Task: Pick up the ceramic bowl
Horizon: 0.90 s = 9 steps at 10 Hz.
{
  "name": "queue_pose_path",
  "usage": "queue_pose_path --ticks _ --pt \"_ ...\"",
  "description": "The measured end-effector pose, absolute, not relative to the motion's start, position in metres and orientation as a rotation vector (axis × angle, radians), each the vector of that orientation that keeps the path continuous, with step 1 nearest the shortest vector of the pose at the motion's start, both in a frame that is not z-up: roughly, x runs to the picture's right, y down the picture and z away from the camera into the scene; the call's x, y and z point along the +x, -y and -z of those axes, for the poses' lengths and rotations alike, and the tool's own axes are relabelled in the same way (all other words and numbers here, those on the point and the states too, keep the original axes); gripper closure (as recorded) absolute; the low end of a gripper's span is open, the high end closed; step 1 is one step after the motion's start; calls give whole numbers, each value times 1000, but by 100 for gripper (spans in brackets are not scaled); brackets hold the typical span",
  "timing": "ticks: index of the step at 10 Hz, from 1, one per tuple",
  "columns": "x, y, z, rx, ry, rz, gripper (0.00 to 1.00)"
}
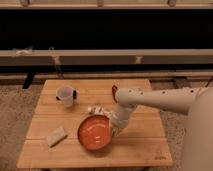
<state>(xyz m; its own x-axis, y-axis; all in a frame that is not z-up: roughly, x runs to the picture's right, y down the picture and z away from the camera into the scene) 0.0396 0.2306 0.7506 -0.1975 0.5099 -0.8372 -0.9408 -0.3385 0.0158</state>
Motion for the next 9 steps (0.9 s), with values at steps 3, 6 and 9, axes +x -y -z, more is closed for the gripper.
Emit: queue_pose_path --ticks 3,6,9 --pt "38 -201 -727 -899 -593 -1754 100" --pt "27 -167 -699 -881 -478 -1731 100" --pt "23 -150 -686 -907 -403 -1727 100"
